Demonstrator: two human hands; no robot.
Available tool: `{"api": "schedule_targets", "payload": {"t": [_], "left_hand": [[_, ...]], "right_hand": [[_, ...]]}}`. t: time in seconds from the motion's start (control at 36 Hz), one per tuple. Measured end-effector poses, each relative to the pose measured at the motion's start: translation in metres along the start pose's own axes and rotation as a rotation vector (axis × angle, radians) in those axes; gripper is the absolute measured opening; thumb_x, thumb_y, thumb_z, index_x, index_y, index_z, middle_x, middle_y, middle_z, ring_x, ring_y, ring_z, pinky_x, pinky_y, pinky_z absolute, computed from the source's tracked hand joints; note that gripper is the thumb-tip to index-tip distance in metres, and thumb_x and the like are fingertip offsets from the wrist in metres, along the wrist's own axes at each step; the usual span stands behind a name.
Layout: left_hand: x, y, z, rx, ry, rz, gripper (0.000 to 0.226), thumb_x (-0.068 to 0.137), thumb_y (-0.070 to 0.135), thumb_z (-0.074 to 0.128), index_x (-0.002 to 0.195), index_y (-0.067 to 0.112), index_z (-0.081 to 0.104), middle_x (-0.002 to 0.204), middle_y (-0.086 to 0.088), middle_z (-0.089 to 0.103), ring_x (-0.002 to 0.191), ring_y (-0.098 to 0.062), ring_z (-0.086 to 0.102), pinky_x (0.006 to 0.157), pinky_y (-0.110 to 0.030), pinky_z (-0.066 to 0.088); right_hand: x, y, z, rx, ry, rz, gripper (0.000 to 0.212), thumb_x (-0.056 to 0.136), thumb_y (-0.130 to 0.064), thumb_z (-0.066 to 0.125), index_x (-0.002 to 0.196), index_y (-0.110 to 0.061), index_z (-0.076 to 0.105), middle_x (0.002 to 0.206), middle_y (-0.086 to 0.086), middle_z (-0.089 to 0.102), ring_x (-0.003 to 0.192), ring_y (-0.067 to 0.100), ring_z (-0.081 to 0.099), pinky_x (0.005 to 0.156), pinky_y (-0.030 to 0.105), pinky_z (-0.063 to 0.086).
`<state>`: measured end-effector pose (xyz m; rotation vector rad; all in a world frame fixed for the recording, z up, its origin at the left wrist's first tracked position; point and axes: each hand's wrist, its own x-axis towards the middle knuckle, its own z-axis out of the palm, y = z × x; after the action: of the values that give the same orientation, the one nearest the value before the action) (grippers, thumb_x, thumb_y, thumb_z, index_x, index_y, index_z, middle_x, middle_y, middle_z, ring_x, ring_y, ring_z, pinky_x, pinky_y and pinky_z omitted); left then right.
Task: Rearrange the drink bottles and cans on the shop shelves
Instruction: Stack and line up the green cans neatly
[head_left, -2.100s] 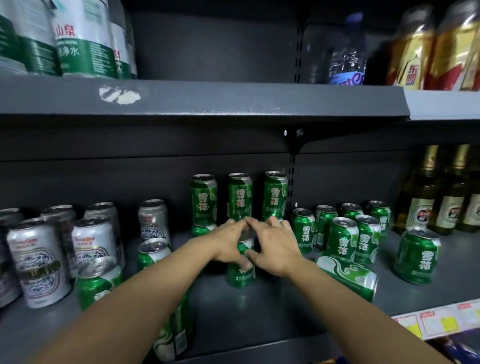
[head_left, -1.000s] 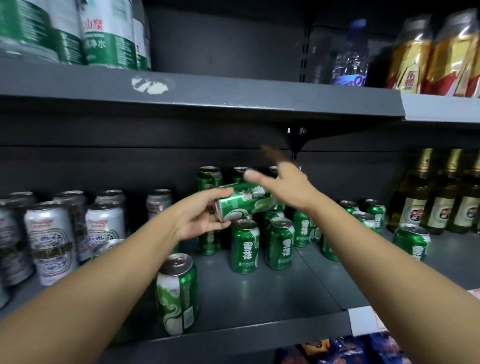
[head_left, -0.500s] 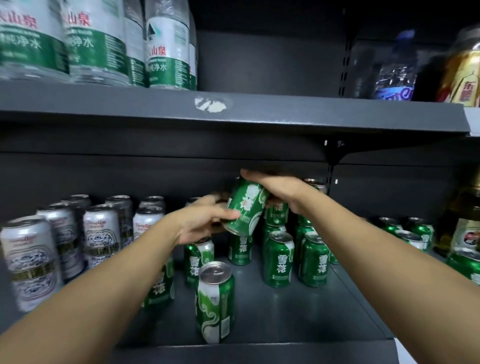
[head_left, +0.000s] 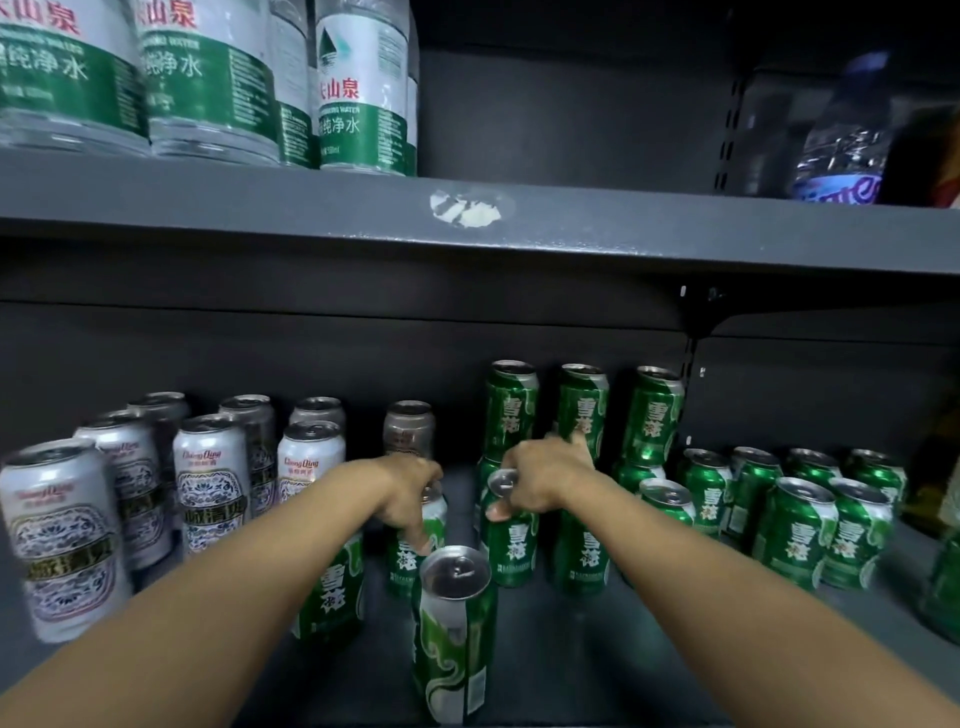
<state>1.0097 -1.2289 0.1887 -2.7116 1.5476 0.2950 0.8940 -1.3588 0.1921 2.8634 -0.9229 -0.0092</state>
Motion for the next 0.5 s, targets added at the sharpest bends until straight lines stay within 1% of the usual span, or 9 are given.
{"api": "schedule_targets", "payload": {"t": [0.08,0.17,0.22,0.28,0.33,0.39,0.42,0.47,0.5], "left_hand": [[0.005,-0.004,0.004,-0.041,0.065,0.007,0.062,0.072,0.026,0.082,0.124,0.020,0.049,0.127,-0.001,0.054,0.109,-0.019,0.054,0.084,-0.024,0.044],[0.007,-0.006,0.006,-0.088,0.124,0.018,0.050,0.069,0.024,0.084,0.110,0.022,0.056,0.105,0.004,0.056,0.093,-0.014,0.052,0.073,-0.020,0.041],[0.005,-0.007,0.005,-0.128,0.166,0.000,0.047,0.067,0.024,0.085,0.106,0.022,0.059,0.099,0.006,0.056,0.090,-0.013,0.053,0.071,-0.020,0.041],[0.004,-0.009,0.004,-0.184,0.212,-0.020,0.051,0.065,0.024,0.085,0.109,0.021,0.061,0.101,0.005,0.059,0.092,-0.013,0.056,0.075,-0.021,0.045],[0.002,-0.009,-0.003,-0.224,0.276,-0.030,0.052,0.065,0.024,0.086,0.110,0.021,0.060,0.105,0.003,0.061,0.093,-0.013,0.057,0.077,-0.020,0.046],[-0.002,-0.007,-0.016,-0.272,0.324,-0.027,0.051,0.065,0.024,0.085,0.109,0.020,0.059,0.108,0.002,0.062,0.092,-0.013,0.056,0.075,-0.020,0.043],[-0.005,-0.005,-0.024,-0.294,0.348,-0.033,0.052,0.066,0.025,0.084,0.110,0.019,0.059,0.110,0.001,0.063,0.094,-0.015,0.057,0.076,-0.021,0.044],[-0.013,0.001,-0.043,-0.321,0.414,-0.066,0.050,0.066,0.027,0.083,0.110,0.017,0.061,0.108,-0.004,0.062,0.097,-0.020,0.058,0.080,-0.027,0.048],[-0.015,0.004,-0.052,-0.365,0.466,-0.056,0.045,0.064,0.025,0.083,0.103,0.015,0.063,0.102,-0.005,0.063,0.093,-0.022,0.058,0.076,-0.030,0.047]], "right_hand": [[0.004,-0.001,0.006,-0.008,0.000,-0.001,0.065,0.072,-0.071,0.063,0.123,-0.031,0.058,0.125,-0.002,0.059,0.124,0.023,0.044,0.104,0.045,0.022],[0.005,0.001,0.009,0.008,0.014,0.025,0.070,0.069,-0.075,0.061,0.120,-0.026,0.059,0.122,-0.001,0.061,0.122,0.023,0.046,0.102,0.043,0.024],[0.005,0.004,0.013,0.026,0.025,0.052,0.074,0.068,-0.078,0.059,0.120,-0.024,0.059,0.121,0.000,0.061,0.122,0.024,0.047,0.101,0.042,0.024],[0.002,0.007,0.015,0.020,0.023,0.058,0.077,0.069,-0.081,0.054,0.120,-0.024,0.059,0.121,0.000,0.061,0.123,0.024,0.046,0.102,0.042,0.023],[-0.002,0.007,0.013,-0.008,0.051,0.052,0.078,0.070,-0.085,0.046,0.117,-0.024,0.061,0.119,0.001,0.062,0.123,0.024,0.045,0.104,0.044,0.022],[-0.010,0.005,0.004,0.069,0.175,0.060,0.076,0.078,-0.082,0.037,0.119,-0.023,0.061,0.115,0.003,0.064,0.120,0.024,0.050,0.106,0.045,0.023],[-0.014,0.006,-0.003,0.150,0.266,0.063,0.069,0.083,-0.077,0.035,0.119,-0.023,0.060,0.112,0.004,0.065,0.115,0.024,0.054,0.106,0.043,0.026],[-0.021,0.012,-0.019,0.387,0.428,0.024,0.050,0.090,-0.062,0.043,0.119,-0.025,0.059,0.113,0.005,0.064,0.109,0.026,0.058,0.098,0.035,0.038],[-0.024,0.015,-0.026,0.534,0.453,-0.034,0.044,0.090,-0.055,0.051,0.121,-0.026,0.057,0.118,0.005,0.063,0.110,0.026,0.057,0.095,0.033,0.042]]}}
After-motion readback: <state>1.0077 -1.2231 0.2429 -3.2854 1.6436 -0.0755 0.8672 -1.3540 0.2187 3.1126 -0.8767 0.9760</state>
